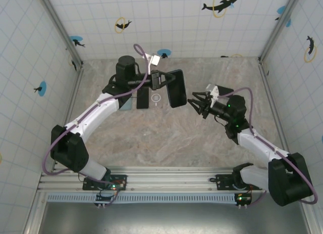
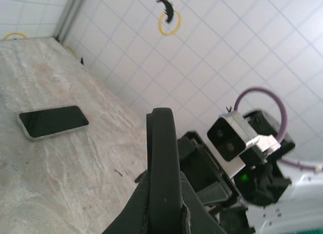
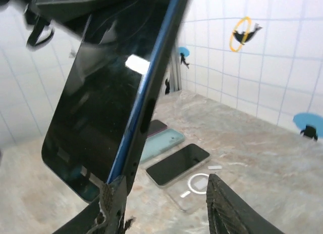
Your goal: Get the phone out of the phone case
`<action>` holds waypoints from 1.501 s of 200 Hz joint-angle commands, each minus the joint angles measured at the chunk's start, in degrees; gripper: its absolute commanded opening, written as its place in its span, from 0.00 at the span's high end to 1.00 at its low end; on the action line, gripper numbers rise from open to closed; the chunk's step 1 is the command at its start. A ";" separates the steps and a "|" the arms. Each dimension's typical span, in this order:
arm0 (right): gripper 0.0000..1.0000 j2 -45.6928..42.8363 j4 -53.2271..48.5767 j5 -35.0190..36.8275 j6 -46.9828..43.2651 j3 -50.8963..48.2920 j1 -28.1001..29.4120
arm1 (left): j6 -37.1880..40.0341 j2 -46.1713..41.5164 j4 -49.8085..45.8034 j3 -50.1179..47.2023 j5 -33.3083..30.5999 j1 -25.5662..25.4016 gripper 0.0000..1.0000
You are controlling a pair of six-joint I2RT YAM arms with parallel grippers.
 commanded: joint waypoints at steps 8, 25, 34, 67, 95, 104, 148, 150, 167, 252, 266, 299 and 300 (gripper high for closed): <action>0.54 -1.95 15.23 4.93 25.64 -4.82 -1.20 | -12.53 -1.07 7.91 -0.96 -4.77 0.15 1.00; 0.54 -2.10 17.72 7.55 33.06 -6.72 -1.21 | -17.77 -1.12 10.13 -1.99 -6.18 0.17 1.00; 0.55 -2.08 19.18 8.34 35.71 -7.47 -1.02 | -19.94 -1.13 11.67 -2.57 -6.27 0.15 1.00; 0.57 -0.59 21.71 10.36 44.56 -6.81 -0.56 | -24.44 -1.16 15.65 -4.73 -6.06 -0.03 1.00; 0.60 1.16 21.46 9.75 45.74 -5.65 0.28 | -26.48 -1.00 17.75 -5.39 -5.66 -0.03 1.00; 0.60 1.51 22.06 9.69 46.14 -5.58 0.51 | -26.52 -0.84 17.78 -5.38 -5.60 -0.04 1.00; 0.62 2.54 22.21 8.28 45.44 -4.75 2.22 | -26.78 -0.27 17.88 -5.51 -5.37 -0.21 1.00; 0.62 2.53 22.37 8.33 45.49 -4.84 2.21 | -26.79 -0.23 17.87 -5.52 -5.35 -0.21 1.00; 0.62 2.24 22.95 9.34 46.35 -5.46 2.04 | -26.42 -0.20 17.49 -5.60 -5.32 -0.20 1.00; 0.65 3.25 25.06 7.47 48.27 -5.20 3.04 | -26.50 -0.16 17.58 -5.46 -5.58 -0.20 1.00; 0.65 3.32 23.49 7.36 47.41 -4.85 3.07 | -27.18 -0.36 18.24 -5.82 -5.38 -0.13 1.00; 0.66 4.02 23.87 5.93 47.35 -4.17 3.48 | -28.19 -0.98 19.27 -6.68 -5.46 -0.30 1.00; 0.66 4.02 23.95 5.95 47.33 -4.17 3.54 | -28.23 -1.02 19.32 -6.65 -5.47 -0.30 1.00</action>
